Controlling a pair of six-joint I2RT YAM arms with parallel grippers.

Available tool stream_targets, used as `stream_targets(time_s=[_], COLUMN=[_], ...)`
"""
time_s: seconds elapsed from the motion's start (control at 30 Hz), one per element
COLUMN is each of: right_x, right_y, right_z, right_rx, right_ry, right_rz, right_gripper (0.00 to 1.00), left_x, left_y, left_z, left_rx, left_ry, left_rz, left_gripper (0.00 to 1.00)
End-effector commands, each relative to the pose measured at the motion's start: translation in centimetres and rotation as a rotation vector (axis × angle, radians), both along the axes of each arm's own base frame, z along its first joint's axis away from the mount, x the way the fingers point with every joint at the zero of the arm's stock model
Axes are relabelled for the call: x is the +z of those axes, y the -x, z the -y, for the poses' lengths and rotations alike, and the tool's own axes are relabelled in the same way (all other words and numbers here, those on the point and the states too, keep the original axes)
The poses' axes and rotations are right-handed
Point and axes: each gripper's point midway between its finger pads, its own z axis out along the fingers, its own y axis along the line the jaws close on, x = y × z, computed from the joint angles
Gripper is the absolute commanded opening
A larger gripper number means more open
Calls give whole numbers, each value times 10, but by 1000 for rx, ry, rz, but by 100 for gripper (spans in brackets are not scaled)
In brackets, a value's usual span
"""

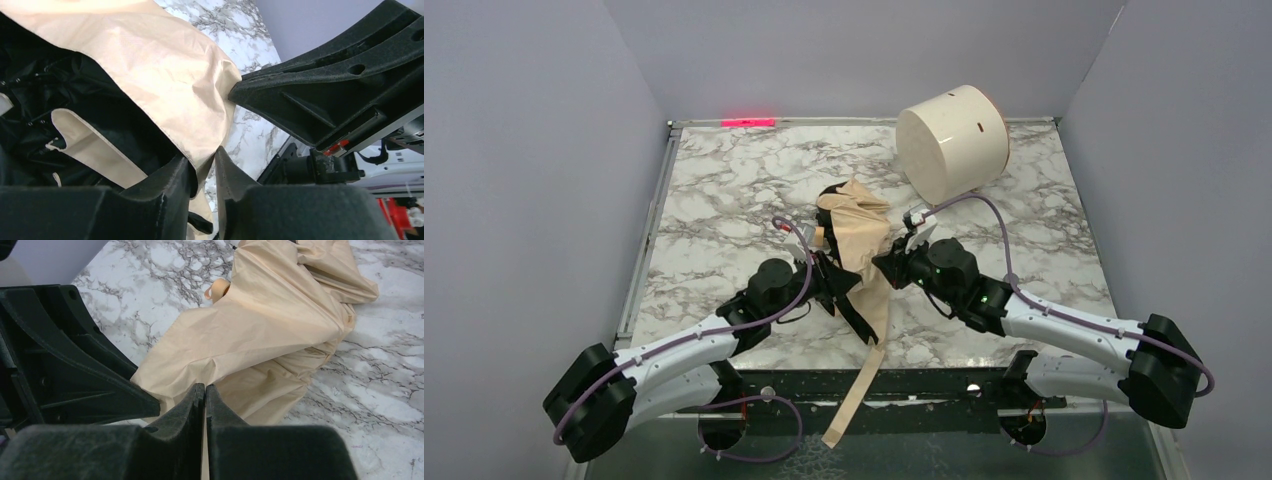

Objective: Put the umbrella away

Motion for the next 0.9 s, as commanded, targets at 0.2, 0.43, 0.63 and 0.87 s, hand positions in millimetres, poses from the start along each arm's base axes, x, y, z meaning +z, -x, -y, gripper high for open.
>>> stream_targets(time_s=[0.2,0.43,0.63,0.87], right_x=[-2,2,4,5], right_y=[-3,-4,-6,-7], right_z=[38,63,69,66], right_rx=[-175,-264,-294,-288], right_ry=[1,16,15,18], right_rz=[-34,-9,0,-2], right_gripper=[34,38,38,38], left_x=[47,54,54,36], left_y=[-2,21,38,60], left_z=[14,30,34,29], left_rx=[-60,-239,-344,-440], left_ry=[67,64,57,17], left_rz=[128,143,161,203], left_gripper=[0,0,0,0])
